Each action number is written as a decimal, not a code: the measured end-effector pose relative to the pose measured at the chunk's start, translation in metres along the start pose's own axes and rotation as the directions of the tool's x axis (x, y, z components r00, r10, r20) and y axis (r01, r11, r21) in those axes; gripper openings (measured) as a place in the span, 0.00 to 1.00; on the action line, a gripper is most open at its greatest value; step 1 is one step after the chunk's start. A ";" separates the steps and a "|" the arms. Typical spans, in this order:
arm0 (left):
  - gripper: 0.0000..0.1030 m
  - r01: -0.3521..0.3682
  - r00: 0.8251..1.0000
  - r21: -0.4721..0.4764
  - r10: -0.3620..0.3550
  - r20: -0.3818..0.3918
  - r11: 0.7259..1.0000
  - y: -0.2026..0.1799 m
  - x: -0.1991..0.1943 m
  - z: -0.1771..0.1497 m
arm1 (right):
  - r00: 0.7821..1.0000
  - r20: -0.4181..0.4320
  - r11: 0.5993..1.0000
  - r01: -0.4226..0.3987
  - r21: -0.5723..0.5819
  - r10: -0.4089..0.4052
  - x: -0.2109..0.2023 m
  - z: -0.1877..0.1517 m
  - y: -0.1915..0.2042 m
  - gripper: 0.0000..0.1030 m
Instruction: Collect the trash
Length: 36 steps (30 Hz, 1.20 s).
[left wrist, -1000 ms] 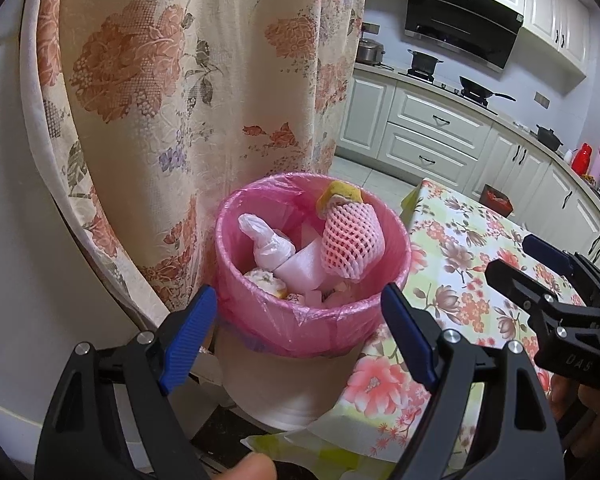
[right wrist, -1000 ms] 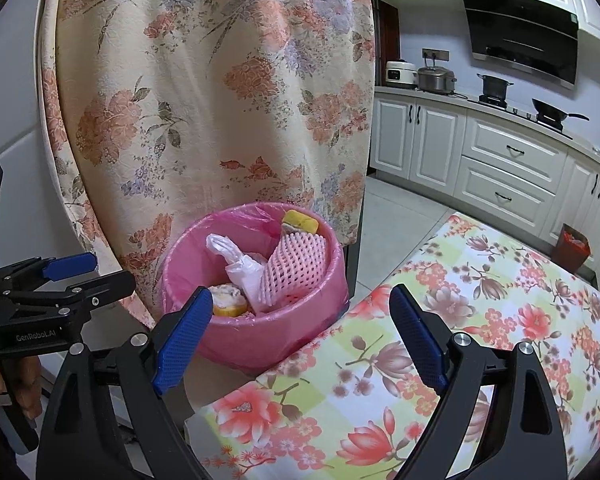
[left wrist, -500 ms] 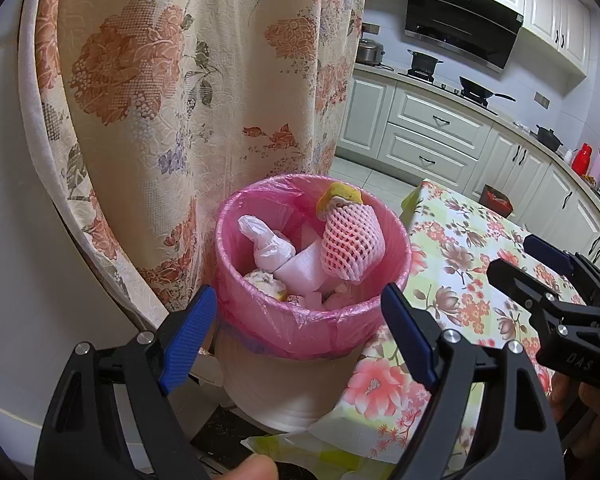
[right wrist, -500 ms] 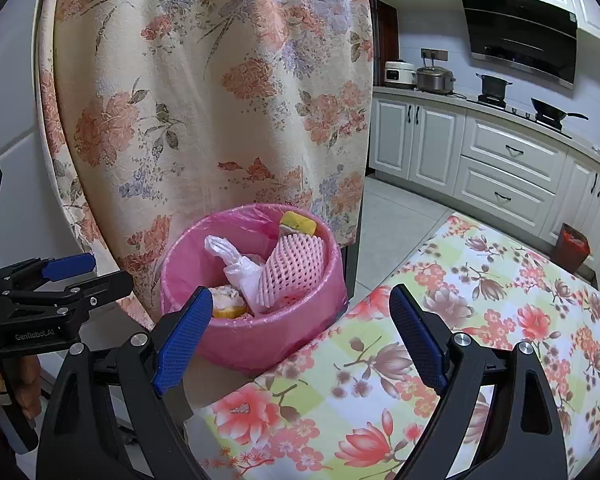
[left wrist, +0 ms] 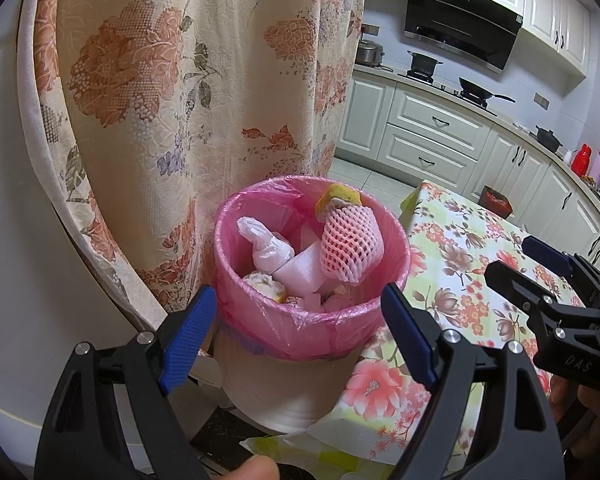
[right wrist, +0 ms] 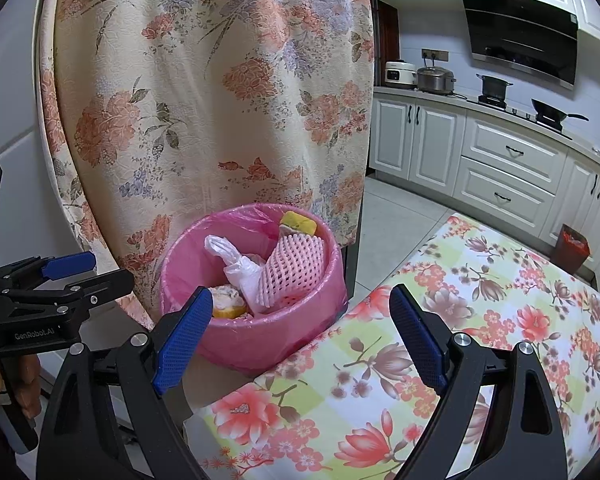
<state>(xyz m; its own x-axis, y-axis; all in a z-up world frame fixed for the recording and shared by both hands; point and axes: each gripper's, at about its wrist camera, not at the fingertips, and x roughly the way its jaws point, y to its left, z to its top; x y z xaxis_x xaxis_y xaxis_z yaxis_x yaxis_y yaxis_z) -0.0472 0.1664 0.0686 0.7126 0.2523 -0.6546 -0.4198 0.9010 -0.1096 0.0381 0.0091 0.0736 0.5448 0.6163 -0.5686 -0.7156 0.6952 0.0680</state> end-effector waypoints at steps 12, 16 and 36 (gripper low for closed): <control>0.79 0.001 1.000 0.000 -0.001 0.000 1.000 0.000 0.000 0.000 | 1.000 0.000 1.000 0.000 0.001 0.000 0.001 0.000 -0.001 0.82; 0.79 0.004 1.000 -0.002 -0.004 -0.001 1.000 -0.001 0.000 0.001 | 1.000 0.000 1.000 0.000 0.002 0.000 0.000 0.000 -0.001 0.82; 0.79 0.001 1.000 0.002 -0.001 0.004 1.000 -0.003 0.001 0.000 | 1.000 0.000 1.000 0.001 0.001 -0.001 0.000 0.000 -0.001 0.82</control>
<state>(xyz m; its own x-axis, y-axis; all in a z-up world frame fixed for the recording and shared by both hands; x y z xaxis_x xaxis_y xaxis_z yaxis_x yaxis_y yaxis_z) -0.0451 0.1640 0.0688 0.7156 0.2528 -0.6512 -0.4180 0.9019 -0.1092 0.0391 0.0086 0.0732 0.5460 0.6155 -0.5683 -0.7144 0.6964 0.0678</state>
